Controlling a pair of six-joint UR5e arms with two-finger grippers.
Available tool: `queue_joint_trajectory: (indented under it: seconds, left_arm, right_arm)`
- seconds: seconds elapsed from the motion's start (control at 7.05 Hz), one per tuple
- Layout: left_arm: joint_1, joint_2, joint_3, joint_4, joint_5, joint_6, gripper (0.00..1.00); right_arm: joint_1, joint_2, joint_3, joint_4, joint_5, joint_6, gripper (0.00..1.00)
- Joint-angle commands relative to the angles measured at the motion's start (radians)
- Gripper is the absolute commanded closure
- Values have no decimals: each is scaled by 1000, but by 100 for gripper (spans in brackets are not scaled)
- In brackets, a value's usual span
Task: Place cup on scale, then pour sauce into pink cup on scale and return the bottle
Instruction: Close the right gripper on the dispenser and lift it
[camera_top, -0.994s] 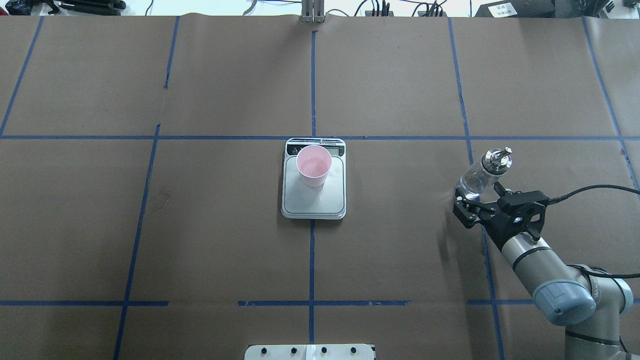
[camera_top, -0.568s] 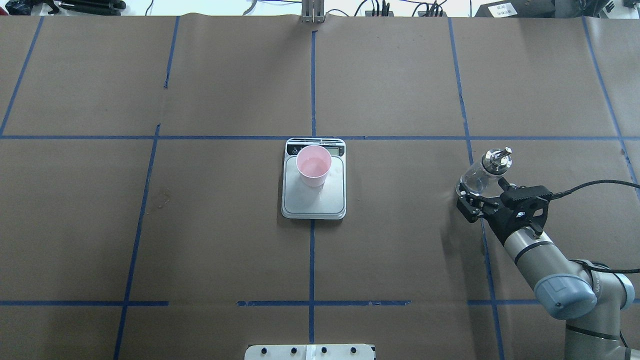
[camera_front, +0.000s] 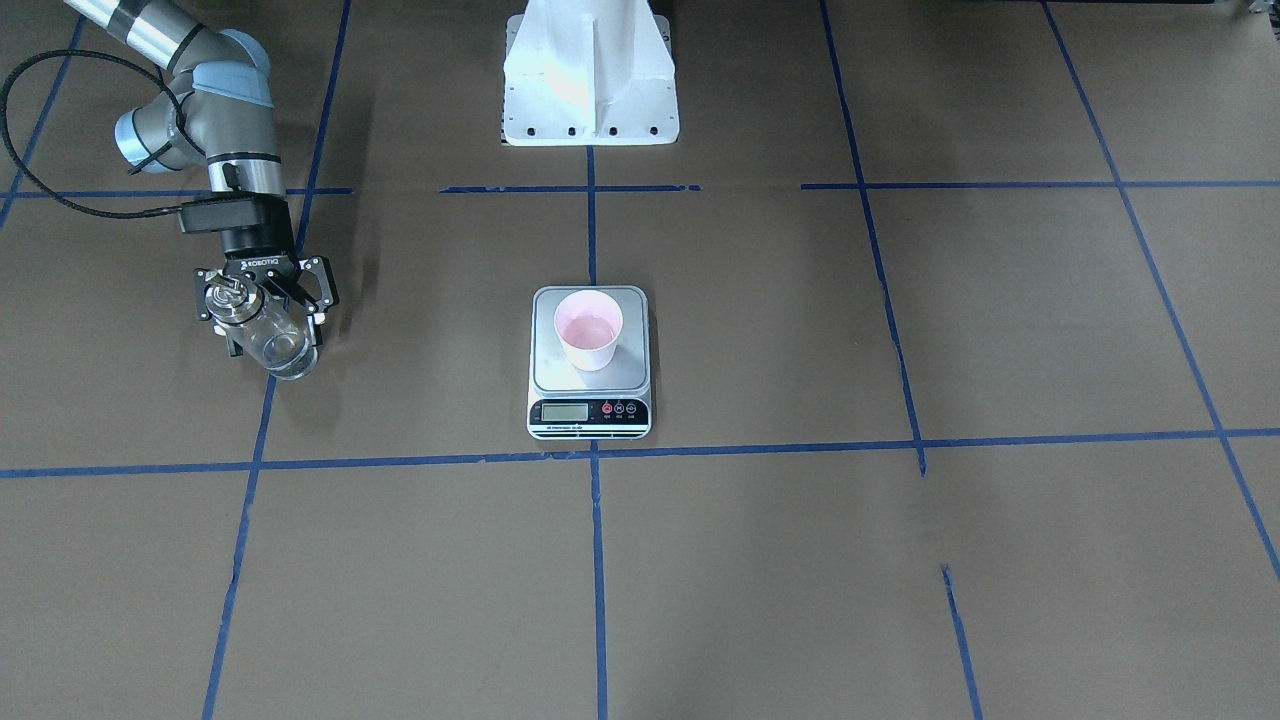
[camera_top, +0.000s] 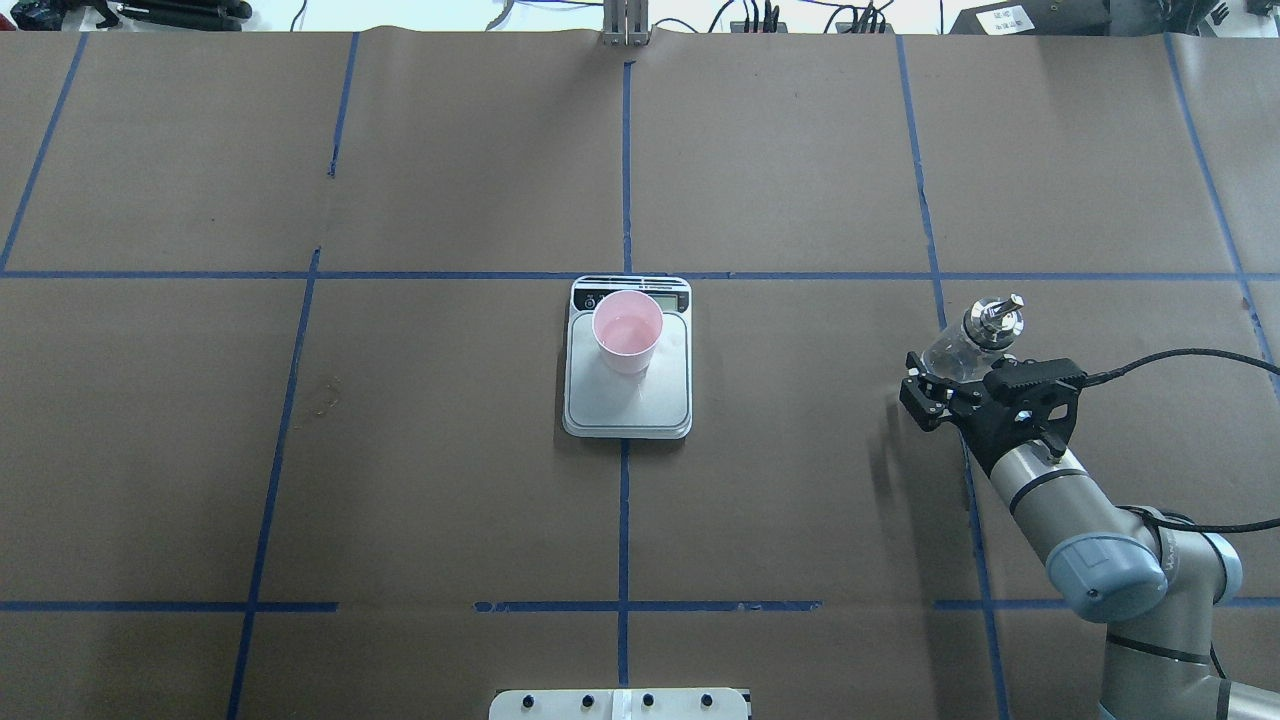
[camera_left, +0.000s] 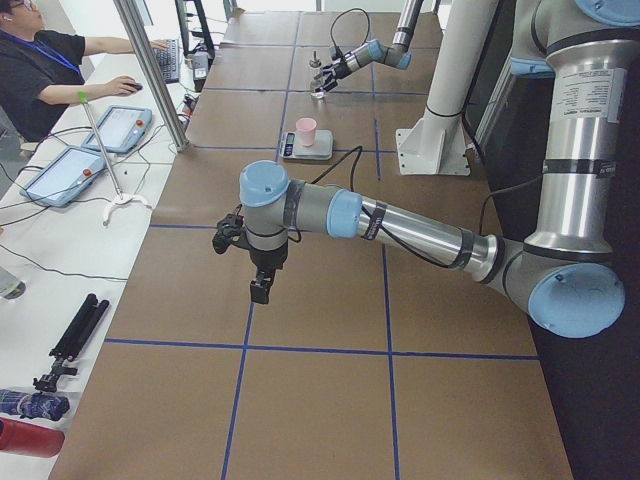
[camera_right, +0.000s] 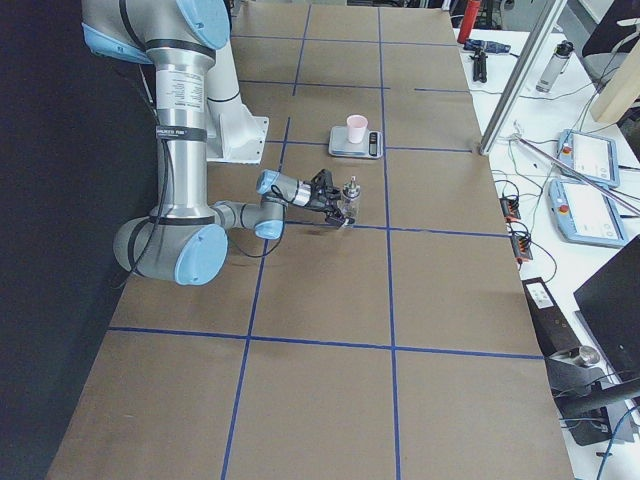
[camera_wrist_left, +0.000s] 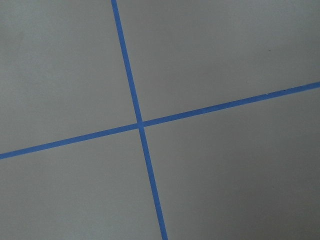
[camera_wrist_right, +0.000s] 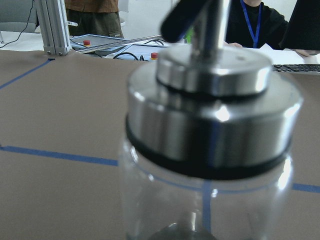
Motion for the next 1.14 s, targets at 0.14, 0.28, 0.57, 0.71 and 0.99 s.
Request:
queue_joint_trajectory:
  seconds: [0.14,0.28,0.57,0.71,0.99]
  left_arm:
    - [0,0,0,0,0,0,0]
    - [0,0,0,0,0,0,0]
    - [0,-2,0,0,0,0,0]
    - [0,0,1,0,0,0,0]
    - [0,0,1,2,0,0,0]
  right_arm:
    - [4,5,-2,2,2,-4,59]
    - [5,4,-2,2,-1,-4,87]
    - [7,2,13,2,-15,-7,100]
    - [7,2,40,-7,-13,-25,100]
    - [7,2,64,-16,-7,-171,100]
